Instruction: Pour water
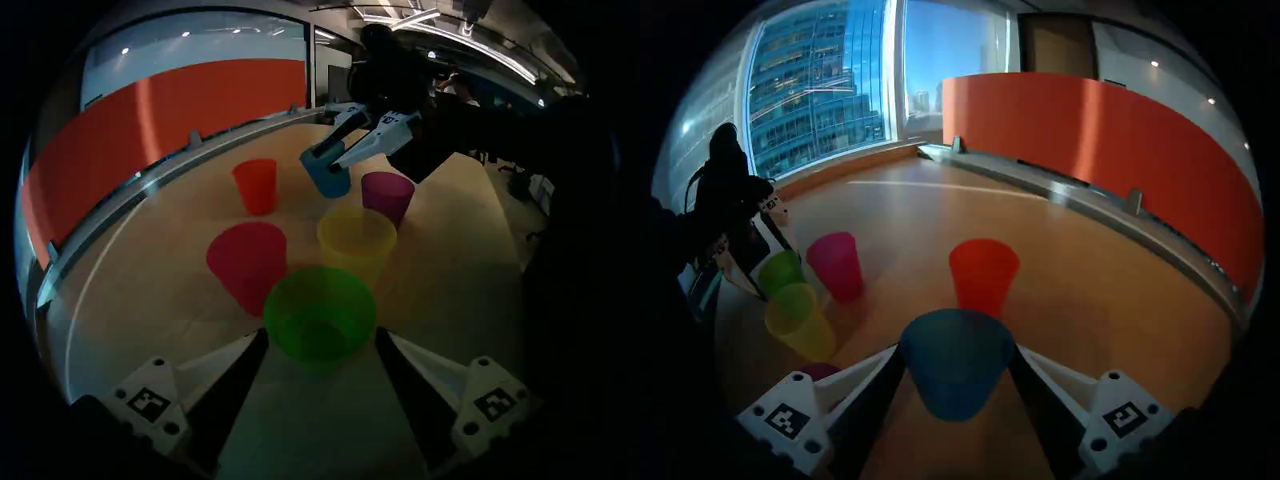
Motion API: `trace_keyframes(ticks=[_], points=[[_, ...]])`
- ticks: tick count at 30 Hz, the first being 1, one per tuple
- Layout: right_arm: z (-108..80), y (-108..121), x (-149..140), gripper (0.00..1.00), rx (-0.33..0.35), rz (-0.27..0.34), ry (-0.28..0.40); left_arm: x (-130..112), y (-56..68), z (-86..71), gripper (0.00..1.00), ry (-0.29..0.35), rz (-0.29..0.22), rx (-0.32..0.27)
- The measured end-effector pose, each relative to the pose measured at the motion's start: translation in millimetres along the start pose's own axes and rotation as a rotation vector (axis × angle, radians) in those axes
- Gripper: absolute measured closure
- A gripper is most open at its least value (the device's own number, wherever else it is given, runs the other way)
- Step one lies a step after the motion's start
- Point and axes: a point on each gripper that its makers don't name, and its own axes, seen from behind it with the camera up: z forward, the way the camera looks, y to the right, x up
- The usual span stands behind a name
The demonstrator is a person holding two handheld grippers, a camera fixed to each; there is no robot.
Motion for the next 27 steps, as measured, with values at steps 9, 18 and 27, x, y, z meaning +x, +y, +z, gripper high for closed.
trace_keyframes(ticks=[9, 18, 27], points=[[3.1, 3, -5, 0.08, 0.0, 0.003, -0.005, -5, -5.0, -7.5, 0.01, -0.002, -0.047, 0.006], [4.4, 6, -11, 0.08, 0.005, -0.001, -0.012, -12, -11.8, -18.5, 0.01, -0.01, -0.049, 0.043], [3.7, 6, -17, 0.08, 0.014, -0.013, -0.017, -8, -7.4, -29.0, 0.01, 0.013, -0.068, 0.042]])
